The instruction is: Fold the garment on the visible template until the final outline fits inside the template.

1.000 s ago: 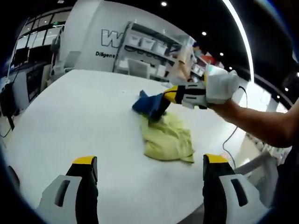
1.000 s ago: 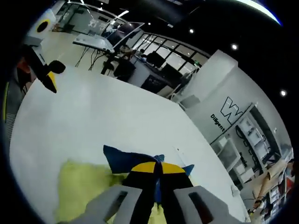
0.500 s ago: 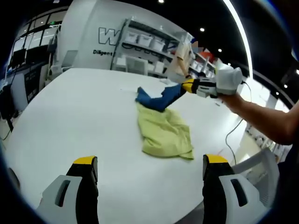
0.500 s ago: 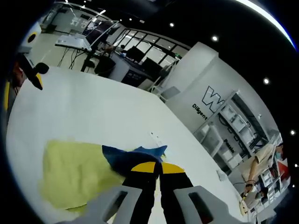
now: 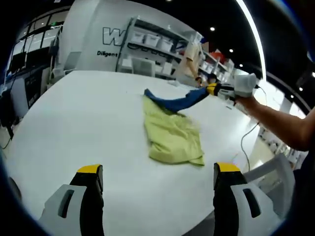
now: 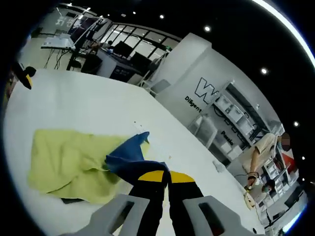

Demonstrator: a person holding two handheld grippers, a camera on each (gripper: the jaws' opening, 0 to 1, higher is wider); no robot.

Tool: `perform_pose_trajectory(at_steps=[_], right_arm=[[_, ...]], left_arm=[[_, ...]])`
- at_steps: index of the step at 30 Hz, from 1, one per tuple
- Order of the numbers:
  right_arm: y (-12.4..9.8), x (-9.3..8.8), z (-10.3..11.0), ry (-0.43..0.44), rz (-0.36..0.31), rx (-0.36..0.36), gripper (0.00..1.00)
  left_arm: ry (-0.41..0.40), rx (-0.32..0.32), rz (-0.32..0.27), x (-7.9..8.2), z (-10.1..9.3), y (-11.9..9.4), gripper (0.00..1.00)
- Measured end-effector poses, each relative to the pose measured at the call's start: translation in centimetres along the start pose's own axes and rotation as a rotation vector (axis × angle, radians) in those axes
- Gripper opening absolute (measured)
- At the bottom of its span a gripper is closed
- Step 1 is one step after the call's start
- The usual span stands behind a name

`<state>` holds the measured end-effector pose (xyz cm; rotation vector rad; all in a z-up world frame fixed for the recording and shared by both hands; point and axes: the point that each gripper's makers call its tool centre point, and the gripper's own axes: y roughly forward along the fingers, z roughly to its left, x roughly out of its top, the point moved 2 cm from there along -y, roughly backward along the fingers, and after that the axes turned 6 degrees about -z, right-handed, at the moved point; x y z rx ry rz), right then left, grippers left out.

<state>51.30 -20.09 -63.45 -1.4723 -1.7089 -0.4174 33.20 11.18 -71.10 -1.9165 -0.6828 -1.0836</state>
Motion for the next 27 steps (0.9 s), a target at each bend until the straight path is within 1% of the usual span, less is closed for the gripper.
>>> perform_pose_trajectory(at_steps=[6,13,17,24,26,27], right_arm=[[-0.6,-1.5,-2.0,0.01,0.022,-0.039,0.0],[-1.2,-3.8,-4.5,0.034,0.052,-0.086,0.0],[-1.2,-4.8,-5.3,0.04,0.059,-0.096,0.0],[-1.9,-7.0,-6.6,0.093,0.074,-0.134,0.0],[-2.3,-7.9,-6.7,0.118,0.085,-0.139,0.0],[-2.5,-8.6,-6.7,0.146,0.093,-0.148,0.0]], left_arm=[[0.003,0.001,0.011,-0.2,0.0,0.1,0.88],[0.005,0.003,0.019,-0.5,0.0,0.1,0.88],[0.005,0.006,0.023,-0.6,0.1,0.1,0.87],[0.004,0.021,0.033,-0.9,0.3,0.0,0.87],[0.004,0.022,0.039,-1.0,0.4,0.0,0.87],[0.004,0.022,0.041,-1.0,0.4,0.1,0.87]])
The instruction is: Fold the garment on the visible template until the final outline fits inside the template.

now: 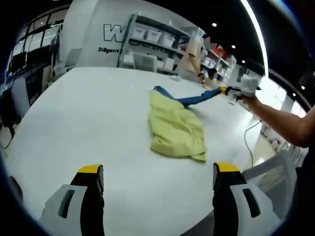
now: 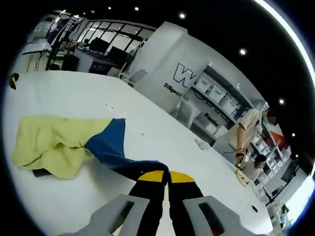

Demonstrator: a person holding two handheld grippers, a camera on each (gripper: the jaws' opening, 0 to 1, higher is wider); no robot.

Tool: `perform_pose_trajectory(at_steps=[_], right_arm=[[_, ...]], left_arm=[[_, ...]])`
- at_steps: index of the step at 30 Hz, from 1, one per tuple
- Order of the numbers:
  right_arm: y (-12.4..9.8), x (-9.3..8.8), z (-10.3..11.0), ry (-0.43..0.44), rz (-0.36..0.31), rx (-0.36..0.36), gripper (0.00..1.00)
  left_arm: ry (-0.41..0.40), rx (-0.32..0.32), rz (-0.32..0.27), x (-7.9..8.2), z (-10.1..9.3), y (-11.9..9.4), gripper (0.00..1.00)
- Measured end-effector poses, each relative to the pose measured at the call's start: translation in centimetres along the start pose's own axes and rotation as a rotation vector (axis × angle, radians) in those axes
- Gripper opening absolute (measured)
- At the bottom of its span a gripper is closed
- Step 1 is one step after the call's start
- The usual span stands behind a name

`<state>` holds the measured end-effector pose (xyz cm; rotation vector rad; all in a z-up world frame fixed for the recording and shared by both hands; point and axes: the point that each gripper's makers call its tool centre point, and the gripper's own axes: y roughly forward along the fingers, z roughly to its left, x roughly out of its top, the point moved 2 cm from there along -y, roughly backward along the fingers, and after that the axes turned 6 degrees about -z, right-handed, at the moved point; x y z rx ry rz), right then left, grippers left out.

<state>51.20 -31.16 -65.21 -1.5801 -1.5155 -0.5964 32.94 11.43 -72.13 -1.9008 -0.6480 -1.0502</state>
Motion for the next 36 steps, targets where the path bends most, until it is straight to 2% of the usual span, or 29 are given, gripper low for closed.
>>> perform_pose_trajectory(at_steps=[1,2,9,23,30,36], right_arm=[[-0.1,-0.3,0.0,0.02,0.006,0.0,0.0],[-0.3,-1.6,0.1,0.068,0.024,-0.003,0.0],[-1.5,-5.5,2.1,0.128,0.085,0.016,0.0],[-2.2,-10.0,5.4,0.235,0.167,0.041,0.0],[-2.8,-12.0,7.1,0.236,0.216,0.051,0.0],[-3.4,-13.0,7.7,0.24,0.245,0.052,0.0]], left_arm=[[0.003,0.001,0.003,0.0,0.0,0.0,0.87],[0.004,0.001,0.005,-0.1,0.0,0.0,0.87],[0.006,0.008,0.01,-0.1,0.1,0.0,0.87],[0.015,0.007,0.019,-0.2,0.1,0.1,0.86],[0.017,0.004,0.024,-0.3,0.0,0.1,0.86],[0.021,0.0,0.028,-0.4,-0.1,0.2,0.86]])
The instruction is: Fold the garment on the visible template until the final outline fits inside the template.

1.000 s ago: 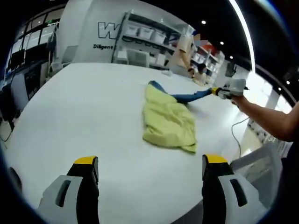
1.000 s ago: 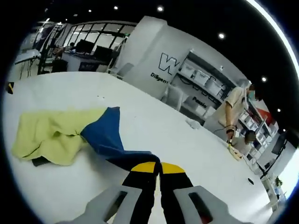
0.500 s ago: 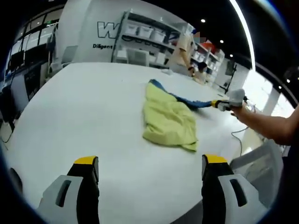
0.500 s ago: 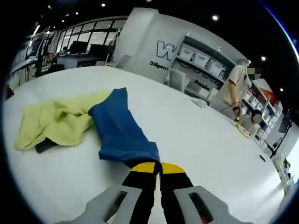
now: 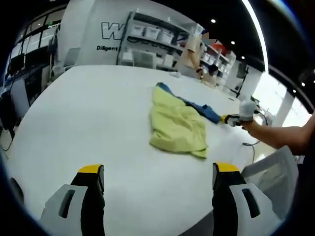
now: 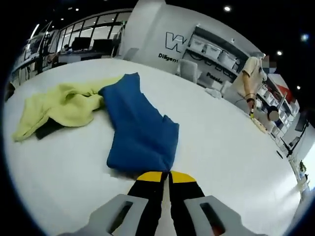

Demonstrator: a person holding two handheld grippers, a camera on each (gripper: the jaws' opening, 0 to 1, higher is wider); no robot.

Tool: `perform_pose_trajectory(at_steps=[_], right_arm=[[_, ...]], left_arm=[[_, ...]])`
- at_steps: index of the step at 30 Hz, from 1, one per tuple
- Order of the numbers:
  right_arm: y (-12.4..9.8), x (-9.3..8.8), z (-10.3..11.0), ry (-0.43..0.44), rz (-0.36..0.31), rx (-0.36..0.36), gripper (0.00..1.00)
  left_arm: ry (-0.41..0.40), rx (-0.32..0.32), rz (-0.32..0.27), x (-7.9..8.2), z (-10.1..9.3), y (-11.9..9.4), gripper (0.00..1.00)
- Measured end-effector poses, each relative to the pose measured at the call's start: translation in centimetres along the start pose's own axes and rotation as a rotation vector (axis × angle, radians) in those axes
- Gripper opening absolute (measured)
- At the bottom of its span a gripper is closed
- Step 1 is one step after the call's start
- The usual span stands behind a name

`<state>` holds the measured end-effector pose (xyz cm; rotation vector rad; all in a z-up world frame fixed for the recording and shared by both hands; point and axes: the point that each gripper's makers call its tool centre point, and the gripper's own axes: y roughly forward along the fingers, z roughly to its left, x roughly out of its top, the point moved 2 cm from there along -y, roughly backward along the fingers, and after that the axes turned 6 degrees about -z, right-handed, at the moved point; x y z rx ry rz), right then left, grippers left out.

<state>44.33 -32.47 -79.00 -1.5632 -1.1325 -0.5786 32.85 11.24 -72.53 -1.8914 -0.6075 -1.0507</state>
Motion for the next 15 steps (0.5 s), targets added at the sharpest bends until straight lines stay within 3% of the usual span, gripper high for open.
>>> perform_pose_trajectory(at_steps=[15], right_arm=[[-3.2,-1.2,-0.5,0.01,-0.003,-0.041,0.01]], left_arm=[[0.011,-0.013,0.004,0.0,-0.2,0.1,0.86]])
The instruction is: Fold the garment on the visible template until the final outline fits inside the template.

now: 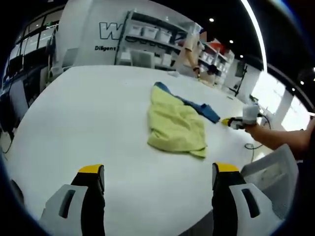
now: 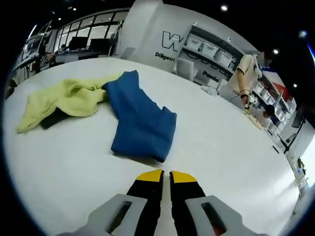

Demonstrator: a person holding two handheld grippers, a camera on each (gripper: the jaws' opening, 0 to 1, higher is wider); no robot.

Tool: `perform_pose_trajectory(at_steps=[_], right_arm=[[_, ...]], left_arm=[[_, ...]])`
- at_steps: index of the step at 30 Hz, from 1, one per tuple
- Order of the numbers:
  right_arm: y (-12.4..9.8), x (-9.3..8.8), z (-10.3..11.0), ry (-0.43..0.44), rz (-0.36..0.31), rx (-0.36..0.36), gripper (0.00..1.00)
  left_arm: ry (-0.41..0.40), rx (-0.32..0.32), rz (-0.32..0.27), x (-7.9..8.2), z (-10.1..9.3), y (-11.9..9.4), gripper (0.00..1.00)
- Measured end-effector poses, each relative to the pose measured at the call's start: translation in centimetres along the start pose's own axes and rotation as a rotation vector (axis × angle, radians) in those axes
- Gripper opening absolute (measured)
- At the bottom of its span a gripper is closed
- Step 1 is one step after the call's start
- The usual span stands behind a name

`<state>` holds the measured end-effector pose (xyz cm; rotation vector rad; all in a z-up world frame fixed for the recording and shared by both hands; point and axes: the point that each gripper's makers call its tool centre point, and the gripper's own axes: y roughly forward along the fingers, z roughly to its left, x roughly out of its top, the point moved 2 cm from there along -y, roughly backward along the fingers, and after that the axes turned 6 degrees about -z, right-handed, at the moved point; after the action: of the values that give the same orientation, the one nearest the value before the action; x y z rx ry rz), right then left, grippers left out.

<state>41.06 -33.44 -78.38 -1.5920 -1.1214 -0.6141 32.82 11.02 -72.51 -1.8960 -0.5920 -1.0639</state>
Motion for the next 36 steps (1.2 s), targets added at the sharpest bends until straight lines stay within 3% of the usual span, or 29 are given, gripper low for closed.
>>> perform_pose_trajectory(at_steps=[6,16,24,36], right_arm=[[-1.8,3.4,0.0,-0.038,-0.094,-0.004,0.02],[-0.5,7.4,3.3,-0.138,-0.152,0.083,0.04],[1.0,7.9,5.9,-0.178,-0.135,0.153,0.06],[4.0,5.2,7.3,-0.142,-0.022,0.204,0.08]], left_arm=[[0.004,-0.006,-0.003,0.1,-0.1,0.0,0.85],[-0.001,-0.003,-0.025,0.4,0.0,-0.3,0.85],[-0.011,0.001,-0.04,0.8,0.1,-0.4,0.85],[-0.017,0.005,-0.041,0.8,0.3,-0.4,0.85]])
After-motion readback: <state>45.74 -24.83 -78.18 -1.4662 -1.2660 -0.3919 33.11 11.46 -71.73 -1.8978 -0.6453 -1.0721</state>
